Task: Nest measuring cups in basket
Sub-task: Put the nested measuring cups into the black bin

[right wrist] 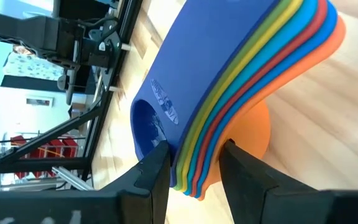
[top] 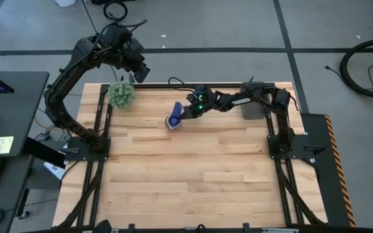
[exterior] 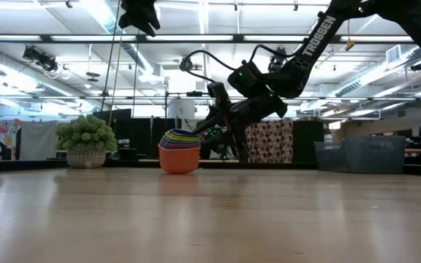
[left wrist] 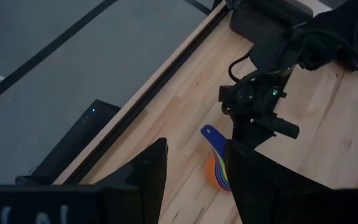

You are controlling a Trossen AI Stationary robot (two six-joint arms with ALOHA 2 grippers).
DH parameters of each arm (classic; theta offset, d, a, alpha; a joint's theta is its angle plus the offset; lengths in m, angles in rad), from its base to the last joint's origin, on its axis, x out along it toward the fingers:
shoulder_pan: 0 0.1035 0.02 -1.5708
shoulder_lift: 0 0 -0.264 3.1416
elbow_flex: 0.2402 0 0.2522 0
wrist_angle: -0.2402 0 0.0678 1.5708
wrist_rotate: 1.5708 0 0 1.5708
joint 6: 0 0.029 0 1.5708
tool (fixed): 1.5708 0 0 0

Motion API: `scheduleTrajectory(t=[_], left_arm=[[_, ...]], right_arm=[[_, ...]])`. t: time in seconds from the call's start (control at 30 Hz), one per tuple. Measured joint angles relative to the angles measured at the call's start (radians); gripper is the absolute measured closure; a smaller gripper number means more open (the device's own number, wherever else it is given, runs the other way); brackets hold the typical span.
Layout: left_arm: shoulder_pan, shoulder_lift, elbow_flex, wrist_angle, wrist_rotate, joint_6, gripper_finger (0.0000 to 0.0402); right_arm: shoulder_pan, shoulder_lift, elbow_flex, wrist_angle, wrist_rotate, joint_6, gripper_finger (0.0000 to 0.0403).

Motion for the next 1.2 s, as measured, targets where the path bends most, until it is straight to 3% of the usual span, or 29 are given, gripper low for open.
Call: scheduleTrajectory(t=[1.2], left_arm=[[0.000, 0.001, -0.001, -0.039, 0.000, 0.000, 0.0239]], right_arm=[[-0.027, 0.000, 0.000, -0.008, -0.114, -0.004, 0.0274]])
